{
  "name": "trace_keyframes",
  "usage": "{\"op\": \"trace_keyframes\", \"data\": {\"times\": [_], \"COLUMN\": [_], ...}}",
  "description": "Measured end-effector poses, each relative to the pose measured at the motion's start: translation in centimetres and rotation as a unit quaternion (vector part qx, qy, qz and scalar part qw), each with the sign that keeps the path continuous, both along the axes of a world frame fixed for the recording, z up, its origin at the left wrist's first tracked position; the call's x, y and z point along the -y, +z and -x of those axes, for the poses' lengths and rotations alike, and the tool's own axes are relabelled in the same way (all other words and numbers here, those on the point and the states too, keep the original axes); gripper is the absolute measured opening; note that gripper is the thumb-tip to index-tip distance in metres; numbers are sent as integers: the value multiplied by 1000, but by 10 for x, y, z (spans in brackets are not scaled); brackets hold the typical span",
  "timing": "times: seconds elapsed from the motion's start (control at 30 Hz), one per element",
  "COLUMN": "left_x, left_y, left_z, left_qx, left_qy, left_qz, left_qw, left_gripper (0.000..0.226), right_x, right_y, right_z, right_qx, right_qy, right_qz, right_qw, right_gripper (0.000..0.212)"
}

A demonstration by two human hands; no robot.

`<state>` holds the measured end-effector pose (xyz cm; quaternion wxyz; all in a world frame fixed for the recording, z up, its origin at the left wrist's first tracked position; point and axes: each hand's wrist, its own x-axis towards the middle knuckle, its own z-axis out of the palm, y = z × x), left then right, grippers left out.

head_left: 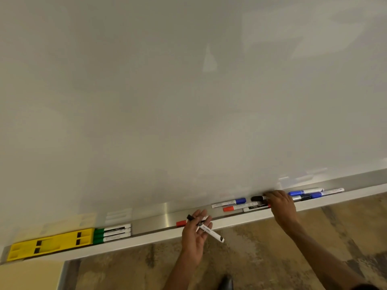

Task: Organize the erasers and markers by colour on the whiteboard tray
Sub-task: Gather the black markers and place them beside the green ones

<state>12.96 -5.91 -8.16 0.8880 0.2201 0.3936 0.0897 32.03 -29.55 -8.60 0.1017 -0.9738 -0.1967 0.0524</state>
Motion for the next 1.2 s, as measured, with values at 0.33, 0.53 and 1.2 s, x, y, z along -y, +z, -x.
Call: {"op": "trace_keyframes", "data": {"times": [0.33,0.53,1.2], "left_x": [33,46,51], "left_y": [5,12,3], "left_z": [-18,-25,-39], "left_qx": [17,38,-21], "left_qy": [-26,-41,-8], "left_qz": [-7,-47,-23], "left_qw": [1000,997,999], "left_gripper": [51,42,32], "right_x": [-7,-61,118], "right_y": [-1,16,2], "right_z": [22,97,-41], "right_qx": [49,-75,11], "right_qy": [53,107,-153], "right_qz": [-83,-234,-38], "right_qw": [994,963,987], "right_gripper": [49,26,32]}}
